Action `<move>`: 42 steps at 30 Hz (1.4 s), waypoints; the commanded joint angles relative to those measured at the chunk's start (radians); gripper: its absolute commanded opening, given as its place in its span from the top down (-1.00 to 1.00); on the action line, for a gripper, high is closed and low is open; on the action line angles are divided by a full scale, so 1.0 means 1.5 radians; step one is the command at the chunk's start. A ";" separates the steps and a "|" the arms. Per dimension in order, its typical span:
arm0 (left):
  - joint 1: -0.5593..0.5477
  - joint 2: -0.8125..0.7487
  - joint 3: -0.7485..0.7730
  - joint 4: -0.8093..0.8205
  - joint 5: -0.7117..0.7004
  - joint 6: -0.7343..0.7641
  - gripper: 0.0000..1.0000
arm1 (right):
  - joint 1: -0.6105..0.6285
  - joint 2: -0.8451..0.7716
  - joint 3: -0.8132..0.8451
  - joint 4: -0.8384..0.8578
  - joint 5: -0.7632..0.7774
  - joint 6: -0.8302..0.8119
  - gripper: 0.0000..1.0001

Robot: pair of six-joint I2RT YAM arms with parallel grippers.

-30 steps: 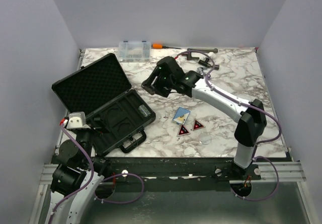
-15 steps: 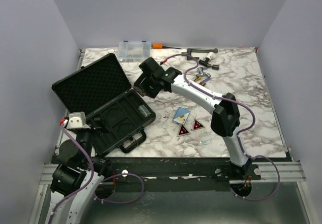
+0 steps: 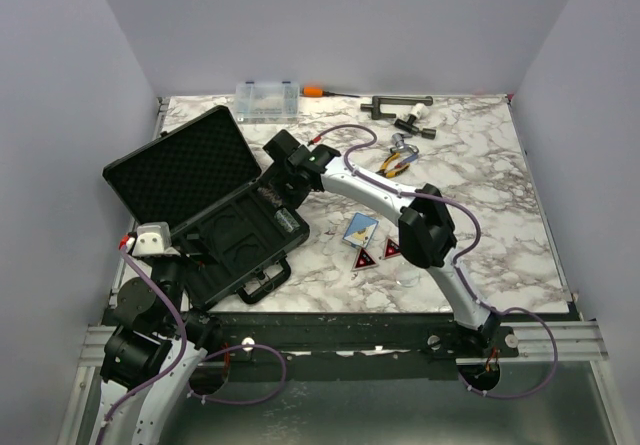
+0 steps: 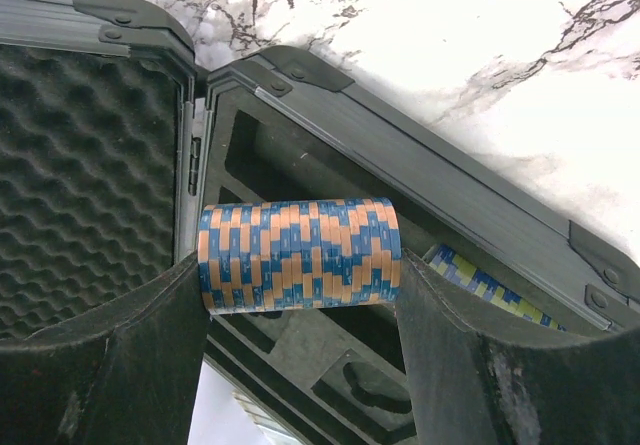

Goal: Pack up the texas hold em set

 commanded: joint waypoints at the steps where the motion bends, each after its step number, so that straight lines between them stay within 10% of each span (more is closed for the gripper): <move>1: 0.004 -0.099 -0.003 -0.003 -0.007 -0.003 -0.97 | 0.007 0.005 0.029 0.014 -0.008 0.027 0.99; 22: 0.004 -0.104 -0.004 -0.003 -0.007 -0.003 -0.97 | 0.013 0.038 0.017 0.003 -0.024 0.026 0.96; 30: 0.004 -0.106 -0.005 -0.004 -0.007 -0.003 -0.97 | 0.014 0.022 -0.007 0.011 -0.024 0.021 0.63; 42: 0.004 -0.110 -0.004 -0.004 -0.007 -0.003 -0.97 | 0.014 -0.009 -0.051 0.033 -0.026 0.019 -0.36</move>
